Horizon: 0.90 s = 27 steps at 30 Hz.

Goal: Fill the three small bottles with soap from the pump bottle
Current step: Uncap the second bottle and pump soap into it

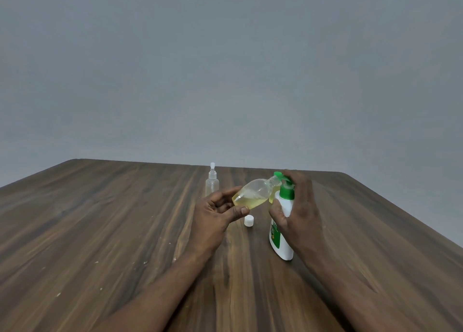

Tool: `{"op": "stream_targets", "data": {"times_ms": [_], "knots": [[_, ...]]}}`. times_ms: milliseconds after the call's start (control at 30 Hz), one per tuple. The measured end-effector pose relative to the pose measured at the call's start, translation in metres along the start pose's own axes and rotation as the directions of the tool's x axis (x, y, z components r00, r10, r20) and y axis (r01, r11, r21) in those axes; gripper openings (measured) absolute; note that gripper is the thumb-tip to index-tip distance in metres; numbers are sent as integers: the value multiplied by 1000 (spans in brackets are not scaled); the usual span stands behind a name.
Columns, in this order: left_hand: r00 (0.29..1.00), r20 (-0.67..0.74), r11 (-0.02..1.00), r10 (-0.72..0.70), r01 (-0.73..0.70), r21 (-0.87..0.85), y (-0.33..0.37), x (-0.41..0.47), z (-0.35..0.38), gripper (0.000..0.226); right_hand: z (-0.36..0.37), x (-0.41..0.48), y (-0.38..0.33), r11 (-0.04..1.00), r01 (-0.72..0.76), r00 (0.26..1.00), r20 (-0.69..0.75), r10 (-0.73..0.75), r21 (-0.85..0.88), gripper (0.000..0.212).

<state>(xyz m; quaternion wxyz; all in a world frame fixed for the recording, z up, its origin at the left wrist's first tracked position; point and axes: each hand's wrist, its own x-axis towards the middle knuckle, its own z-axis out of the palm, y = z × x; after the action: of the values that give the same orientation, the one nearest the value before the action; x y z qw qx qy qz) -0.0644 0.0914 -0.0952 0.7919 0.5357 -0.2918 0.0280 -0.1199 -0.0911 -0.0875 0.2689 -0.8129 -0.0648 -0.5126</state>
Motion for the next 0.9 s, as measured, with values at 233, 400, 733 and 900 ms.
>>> {"op": "stream_targets", "data": {"times_ms": [233, 400, 733, 900], "knots": [[1000, 2, 1000, 4, -4, 4, 0, -1, 0, 46, 0, 0, 0, 1000, 2, 1000, 6, -2, 5, 58], [1000, 1, 1000, 0, 0, 5, 1, 0, 1, 46, 0, 0, 1, 1000, 0, 1000, 0, 0, 1, 56], [1000, 3, 1000, 4, -4, 4, 2, -1, 0, 46, 0, 0, 0, 1000, -3, 1000, 4, 3, 10, 60], [1000, 2, 1000, 8, -8, 5, 0, -2, 0, 47, 1, 0, 0, 1000, -3, 1000, 8, 3, 2, 54]]}}
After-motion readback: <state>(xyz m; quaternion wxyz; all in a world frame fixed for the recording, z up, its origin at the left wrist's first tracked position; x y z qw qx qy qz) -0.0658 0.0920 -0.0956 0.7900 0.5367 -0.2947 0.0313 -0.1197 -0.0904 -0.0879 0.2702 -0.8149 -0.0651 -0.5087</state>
